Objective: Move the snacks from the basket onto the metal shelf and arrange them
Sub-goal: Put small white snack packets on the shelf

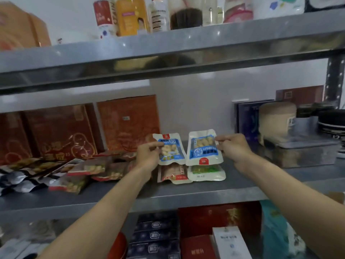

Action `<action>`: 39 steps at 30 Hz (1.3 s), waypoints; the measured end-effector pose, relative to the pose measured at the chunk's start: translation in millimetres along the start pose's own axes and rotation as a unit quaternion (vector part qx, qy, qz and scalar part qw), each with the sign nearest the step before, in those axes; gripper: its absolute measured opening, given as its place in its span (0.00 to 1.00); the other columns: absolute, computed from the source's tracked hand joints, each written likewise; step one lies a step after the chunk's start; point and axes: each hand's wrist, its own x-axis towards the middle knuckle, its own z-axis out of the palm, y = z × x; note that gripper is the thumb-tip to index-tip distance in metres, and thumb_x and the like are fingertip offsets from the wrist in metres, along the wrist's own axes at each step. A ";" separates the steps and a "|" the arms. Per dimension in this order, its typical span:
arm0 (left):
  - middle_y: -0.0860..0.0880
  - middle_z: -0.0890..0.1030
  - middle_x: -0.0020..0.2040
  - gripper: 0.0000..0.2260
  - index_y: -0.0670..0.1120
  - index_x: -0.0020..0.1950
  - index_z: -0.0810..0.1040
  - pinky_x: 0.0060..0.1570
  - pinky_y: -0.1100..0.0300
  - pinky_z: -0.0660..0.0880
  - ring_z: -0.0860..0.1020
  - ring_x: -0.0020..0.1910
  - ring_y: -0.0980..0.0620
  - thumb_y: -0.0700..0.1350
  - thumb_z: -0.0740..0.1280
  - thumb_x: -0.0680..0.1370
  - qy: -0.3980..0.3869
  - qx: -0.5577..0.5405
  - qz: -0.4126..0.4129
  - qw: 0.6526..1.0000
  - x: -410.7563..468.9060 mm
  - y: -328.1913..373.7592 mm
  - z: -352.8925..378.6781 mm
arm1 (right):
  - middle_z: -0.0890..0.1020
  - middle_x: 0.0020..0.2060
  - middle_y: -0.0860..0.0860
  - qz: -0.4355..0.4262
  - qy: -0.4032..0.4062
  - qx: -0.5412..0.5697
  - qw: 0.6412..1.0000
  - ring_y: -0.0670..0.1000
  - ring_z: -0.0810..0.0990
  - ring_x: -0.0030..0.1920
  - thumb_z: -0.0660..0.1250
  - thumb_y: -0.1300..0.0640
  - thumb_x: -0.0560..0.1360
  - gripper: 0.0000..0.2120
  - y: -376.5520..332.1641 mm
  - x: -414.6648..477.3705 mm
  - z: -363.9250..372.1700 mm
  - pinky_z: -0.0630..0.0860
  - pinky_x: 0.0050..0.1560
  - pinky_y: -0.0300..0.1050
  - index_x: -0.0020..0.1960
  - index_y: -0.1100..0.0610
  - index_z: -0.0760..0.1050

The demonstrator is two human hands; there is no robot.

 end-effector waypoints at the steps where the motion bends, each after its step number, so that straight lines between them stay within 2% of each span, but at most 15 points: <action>1: 0.41 0.83 0.49 0.14 0.46 0.46 0.83 0.44 0.60 0.79 0.81 0.39 0.52 0.30 0.62 0.79 -0.002 0.015 0.002 1.000 4.8 -2.2 2.9 | 0.81 0.53 0.55 0.003 -0.006 -0.006 1.000 0.53 0.79 0.56 0.63 0.73 0.75 0.14 3.3 7.9 3.7 0.76 0.61 0.49 0.57 0.62 0.80; 3: 0.42 0.83 0.50 0.12 0.44 0.49 0.83 0.45 0.60 0.79 0.81 0.41 0.51 0.31 0.62 0.79 -0.016 0.049 -0.001 0.999 15.3 -6.0 7.9 | 0.81 0.54 0.55 0.015 -0.019 -0.014 1.000 0.53 0.79 0.53 0.62 0.73 0.75 0.14 9.6 20.3 11.9 0.77 0.55 0.47 0.54 0.61 0.80; 6: 0.42 0.83 0.54 0.11 0.42 0.54 0.83 0.50 0.57 0.80 0.82 0.47 0.48 0.32 0.63 0.79 -0.056 0.120 0.007 0.991 31.2 -10.7 14.1 | 0.81 0.54 0.58 0.025 -0.029 -0.042 0.998 0.50 0.78 0.49 0.62 0.72 0.76 0.12 15.2 30.0 24.4 0.74 0.47 0.44 0.57 0.66 0.79; 8: 0.46 0.82 0.57 0.11 0.40 0.58 0.82 0.51 0.63 0.75 0.80 0.50 0.51 0.34 0.63 0.79 -0.074 0.218 0.043 0.972 36.7 -13.4 15.4 | 0.81 0.56 0.61 0.019 -0.024 -0.065 0.997 0.53 0.81 0.52 0.61 0.70 0.77 0.11 18.9 35.2 31.4 0.77 0.51 0.51 0.57 0.69 0.79; 10: 0.48 0.81 0.59 0.12 0.39 0.61 0.81 0.52 0.66 0.69 0.78 0.55 0.51 0.35 0.63 0.80 -0.077 0.290 0.079 0.951 38.6 -18.5 14.3 | 0.81 0.58 0.62 0.016 -0.021 -0.090 0.996 0.57 0.80 0.57 0.60 0.69 0.78 0.12 22.7 40.9 36.1 0.76 0.57 0.51 0.58 0.70 0.78; 14: 0.47 0.81 0.60 0.12 0.41 0.60 0.81 0.55 0.64 0.69 0.77 0.59 0.51 0.36 0.64 0.80 -0.093 0.347 0.112 0.926 42.7 -32.1 10.8 | 0.81 0.56 0.64 0.012 -0.047 -0.142 0.989 0.58 0.80 0.57 0.62 0.67 0.78 0.11 30.4 56.7 41.3 0.77 0.55 0.53 0.56 0.71 0.80; 22: 0.46 0.80 0.63 0.13 0.42 0.63 0.79 0.61 0.58 0.71 0.76 0.62 0.49 0.37 0.64 0.80 -0.098 0.373 0.110 0.916 49.7 -37.1 8.9 | 0.84 0.51 0.63 0.001 -0.086 -0.221 0.971 0.60 0.81 0.55 0.62 0.68 0.74 0.11 27.3 63.2 42.0 0.77 0.58 0.53 0.51 0.69 0.82; 26: 0.47 0.81 0.61 0.12 0.43 0.62 0.80 0.59 0.59 0.73 0.77 0.59 0.49 0.38 0.64 0.80 -0.097 0.370 0.126 0.915 46.6 -34.7 8.4 | 0.83 0.52 0.64 -0.008 -0.094 -0.237 0.967 0.60 0.80 0.56 0.61 0.68 0.75 0.12 23.8 61.1 40.6 0.76 0.59 0.56 0.52 0.71 0.81; 29: 0.47 0.81 0.60 0.12 0.43 0.62 0.80 0.57 0.60 0.72 0.78 0.58 0.50 0.39 0.65 0.80 -0.100 0.358 0.151 0.916 40.2 -28.7 9.0 | 0.83 0.45 0.62 -0.021 -0.103 -0.247 0.963 0.59 0.82 0.48 0.61 0.64 0.76 0.13 21.8 60.6 40.9 0.77 0.51 0.53 0.52 0.71 0.80; 32: 0.48 0.81 0.59 0.12 0.45 0.61 0.80 0.55 0.61 0.71 0.77 0.58 0.51 0.43 0.66 0.79 -0.108 0.356 0.170 0.912 31.8 -22.0 8.3 | 0.82 0.41 0.62 -0.037 -0.115 -0.272 0.955 0.55 0.78 0.41 0.61 0.62 0.77 0.12 19.2 56.4 42.4 0.71 0.41 0.47 0.48 0.70 0.80; 34: 0.49 0.82 0.58 0.11 0.45 0.61 0.81 0.53 0.63 0.69 0.77 0.57 0.52 0.44 0.66 0.79 -0.116 0.362 0.179 0.907 27.1 -19.4 7.6 | 0.83 0.41 0.61 -0.052 -0.119 -0.291 0.948 0.57 0.80 0.43 0.63 0.61 0.77 0.11 17.7 52.2 43.6 0.72 0.40 0.48 0.46 0.68 0.80; 37: 0.49 0.82 0.58 0.12 0.46 0.60 0.81 0.52 0.63 0.70 0.77 0.57 0.52 0.45 0.66 0.79 -0.119 0.380 0.189 0.898 22.1 -16.2 5.7 | 0.85 0.44 0.58 -0.066 -0.124 -0.315 0.939 0.56 0.83 0.47 0.67 0.54 0.77 0.12 16.2 46.0 43.3 0.78 0.47 0.51 0.48 0.64 0.82; 39: 0.49 0.82 0.58 0.12 0.46 0.60 0.81 0.55 0.60 0.72 0.78 0.57 0.51 0.46 0.67 0.78 -0.118 0.389 0.189 0.894 19.3 -13.9 3.9 | 0.85 0.43 0.56 -0.075 -0.128 -0.331 0.932 0.54 0.83 0.45 0.68 0.51 0.77 0.13 15.0 41.8 41.8 0.77 0.44 0.49 0.47 0.62 0.82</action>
